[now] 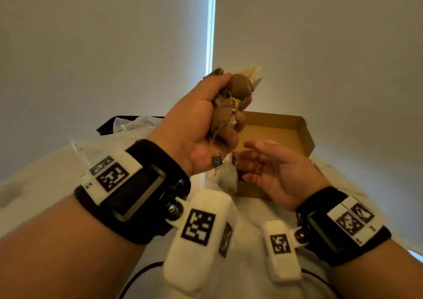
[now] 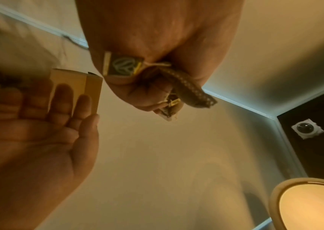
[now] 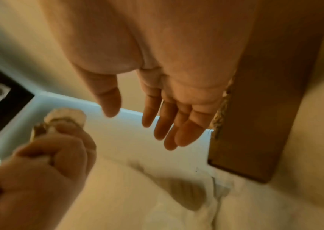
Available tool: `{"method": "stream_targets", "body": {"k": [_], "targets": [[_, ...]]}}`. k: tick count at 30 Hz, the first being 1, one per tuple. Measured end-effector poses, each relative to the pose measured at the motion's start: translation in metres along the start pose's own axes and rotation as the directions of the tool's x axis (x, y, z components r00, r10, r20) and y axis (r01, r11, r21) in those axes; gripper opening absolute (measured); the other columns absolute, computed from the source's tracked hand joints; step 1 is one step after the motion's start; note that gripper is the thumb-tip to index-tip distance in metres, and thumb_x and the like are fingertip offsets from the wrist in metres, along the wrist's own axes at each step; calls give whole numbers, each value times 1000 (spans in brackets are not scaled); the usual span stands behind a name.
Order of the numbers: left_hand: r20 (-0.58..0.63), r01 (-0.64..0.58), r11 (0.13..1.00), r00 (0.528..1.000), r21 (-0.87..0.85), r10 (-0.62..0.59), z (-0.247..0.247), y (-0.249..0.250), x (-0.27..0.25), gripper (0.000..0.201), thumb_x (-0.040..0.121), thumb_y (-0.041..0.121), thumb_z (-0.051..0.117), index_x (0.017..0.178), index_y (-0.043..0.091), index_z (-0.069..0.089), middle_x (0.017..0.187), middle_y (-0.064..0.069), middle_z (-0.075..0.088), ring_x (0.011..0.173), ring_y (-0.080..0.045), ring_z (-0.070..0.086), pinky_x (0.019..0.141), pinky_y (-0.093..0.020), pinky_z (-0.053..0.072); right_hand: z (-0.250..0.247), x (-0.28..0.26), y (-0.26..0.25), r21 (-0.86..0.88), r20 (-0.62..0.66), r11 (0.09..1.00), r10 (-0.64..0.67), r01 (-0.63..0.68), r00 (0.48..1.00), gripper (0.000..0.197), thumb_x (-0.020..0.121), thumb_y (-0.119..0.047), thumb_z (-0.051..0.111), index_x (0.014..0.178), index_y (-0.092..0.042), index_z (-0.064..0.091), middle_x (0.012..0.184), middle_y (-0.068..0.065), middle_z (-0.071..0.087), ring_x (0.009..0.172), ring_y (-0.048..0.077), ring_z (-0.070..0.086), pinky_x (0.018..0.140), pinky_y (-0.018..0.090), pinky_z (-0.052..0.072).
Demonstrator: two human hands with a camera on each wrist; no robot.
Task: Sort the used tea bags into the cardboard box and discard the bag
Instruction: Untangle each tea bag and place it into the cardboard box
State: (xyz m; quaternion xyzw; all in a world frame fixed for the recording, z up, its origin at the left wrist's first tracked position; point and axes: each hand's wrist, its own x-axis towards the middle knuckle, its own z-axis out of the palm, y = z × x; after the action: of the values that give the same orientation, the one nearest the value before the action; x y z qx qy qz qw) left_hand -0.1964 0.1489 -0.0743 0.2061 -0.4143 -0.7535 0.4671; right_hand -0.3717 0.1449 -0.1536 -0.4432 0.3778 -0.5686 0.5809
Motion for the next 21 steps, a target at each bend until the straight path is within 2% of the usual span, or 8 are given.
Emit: {"method": "stream_targets", "body": {"k": [3,6,7,10,12,16,19,21], "targets": [[18,21,998,1000,-66,-19,-6,-12,7,44,95,44,53,127,15,63,89,1,64,58,-4,50,39,-8,27,-6,0,6,-208,164,978,3,32,987,31,80,-31,66,108,-18,73,109,11,72,103,30,65,89,46,52],[-8,43,994,999,-100,-44,-17,-23,14,42,95,43,53,125,15,63,88,1,65,55,-4,49,40,-9,24,-3,-1,9,-441,307,893,63,84,950,20,81,-24,66,98,-25,75,101,3,75,94,20,68,87,41,51],[-18,51,994,998,-97,-53,-21,-25,17,42,95,44,53,124,15,63,87,1,65,55,-4,50,40,-9,25,-3,-1,11,-493,345,865,101,88,933,18,83,-21,65,95,-27,77,98,3,76,92,20,69,89,42,51],[-35,83,992,996,-91,-87,-32,-31,21,40,95,44,53,120,15,63,87,2,66,55,-4,51,37,-9,29,-7,-2,13,-510,410,860,213,29,887,21,88,-15,59,91,-22,78,92,8,75,90,24,69,94,46,51],[-63,96,991,993,-92,-102,-39,-36,24,41,95,45,55,120,14,64,87,1,67,55,-5,51,35,-9,30,-10,-3,13,-474,426,881,228,1,875,22,89,-15,57,92,-19,78,90,11,74,89,27,68,93,46,52],[-138,90,990,985,-111,-105,-59,-43,28,48,95,46,56,130,13,62,89,1,67,57,-5,52,35,-10,32,-11,-3,10,-425,433,904,240,-38,869,22,93,-15,54,96,-16,76,87,12,71,92,33,66,91,44,55],[-185,105,987,974,-119,-126,-73,-48,31,43,96,47,55,121,13,65,88,0,67,59,-6,54,34,-11,31,-7,-3,10,-373,343,922,236,-98,909,25,100,-13,45,101,-7,69,74,10,62,74,28,64,74,36,56],[-214,119,988,967,-103,-138,-78,-51,31,41,96,48,55,115,13,67,87,-1,67,60,-8,56,33,-11,32,-5,0,12,-328,240,939,193,-108,951,29,104,-16,40,99,-6,67,64,6,49,59,21,51,60,33,48]]}}
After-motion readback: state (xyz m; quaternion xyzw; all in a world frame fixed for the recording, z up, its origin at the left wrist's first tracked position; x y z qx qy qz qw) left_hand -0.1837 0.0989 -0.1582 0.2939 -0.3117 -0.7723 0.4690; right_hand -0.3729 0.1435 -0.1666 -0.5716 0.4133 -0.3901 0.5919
